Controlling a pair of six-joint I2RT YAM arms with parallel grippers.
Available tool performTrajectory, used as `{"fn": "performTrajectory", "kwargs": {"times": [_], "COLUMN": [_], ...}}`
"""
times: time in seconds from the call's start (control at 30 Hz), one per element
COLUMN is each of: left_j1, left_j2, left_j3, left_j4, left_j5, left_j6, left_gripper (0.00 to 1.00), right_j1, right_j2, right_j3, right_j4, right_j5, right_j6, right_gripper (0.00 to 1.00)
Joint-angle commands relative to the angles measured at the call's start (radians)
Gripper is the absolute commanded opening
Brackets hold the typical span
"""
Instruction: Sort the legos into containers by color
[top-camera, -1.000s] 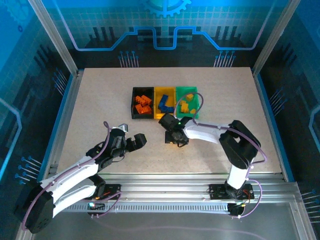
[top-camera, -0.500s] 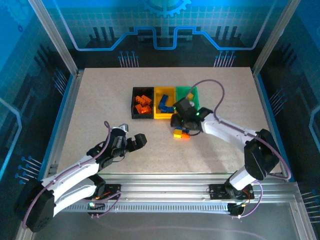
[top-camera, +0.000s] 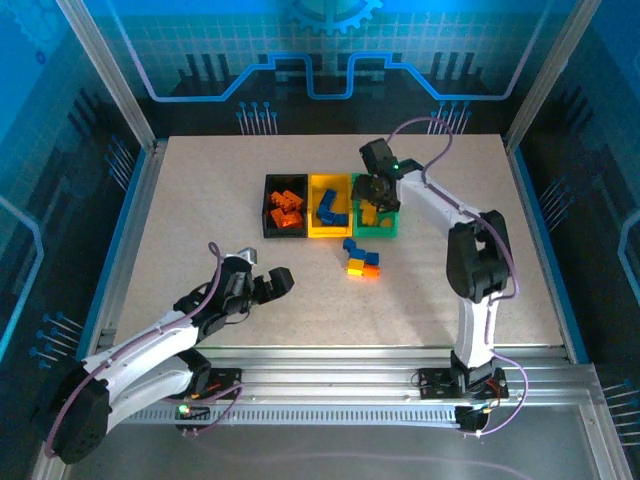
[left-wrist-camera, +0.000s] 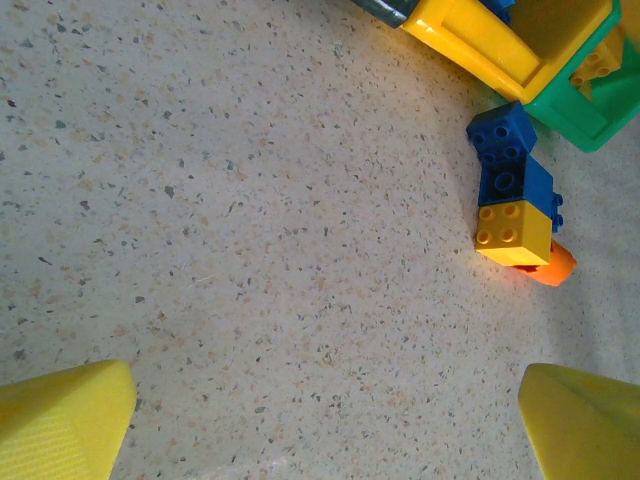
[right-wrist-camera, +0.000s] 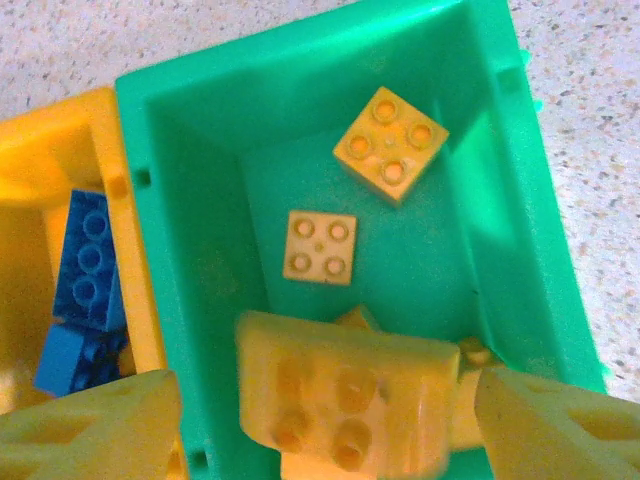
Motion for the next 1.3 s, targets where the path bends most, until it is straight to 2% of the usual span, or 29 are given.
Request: {"fn": "performTrajectory", "kwargs": {"times": [0.0,0.3,0.4,0.6,0.77,0.87,0.97,1.27], "left_j1": [-0.009,-0.01,-0.02,-0.097,-0.146,-0.19,-0.233,-0.273], "left_j2": [0.002,0.063,0.12,0.27,0.397,0.489,0.601,0.893], "left_j3": [0.021,0.067,0.099,0.2,0.285,0.364,0.468,0.731], "left_j4": [-0.006,0.015,0.035,0.046,0.065,0.049,0.017,-0.015], "left_j5": [0.024,0.073,0.098,0.083,0.075,0.04,-0.018,-0.108], "left_j6": [-0.004,0.04,0.055,0.104,0.142,0.197,0.249,0.339], "left_gripper": [0.99,0.99,0.99,0.99,0.99,0.95,0.86,0.81], "right_j1": [-0.017,-0.001,0.014,0.06,0.095,0.098,0.099,0.092], "right_j2": [0.037,-0.127,-0.218,-0.405,-0.532,-0.613,-0.692,-0.833], "right_j3": [0.075,-0.057,-0.152,-0.388,-0.587,-0.699,-0.783,-0.889], "right_j4": [-0.074,0.01,0.039,0.078,0.115,0.133,0.144,0.125], "right_j5": [-0.04,-0.068,-0.082,-0.086,-0.102,-0.091,-0.079,-0.069], "right_j6": [-0.007,-0.013,-0.017,-0.019,-0.015,0.012,0.034,0.056], "right_gripper": [0.86,0.87,0.86,0.85,0.8,0.8,0.8,0.8]}}
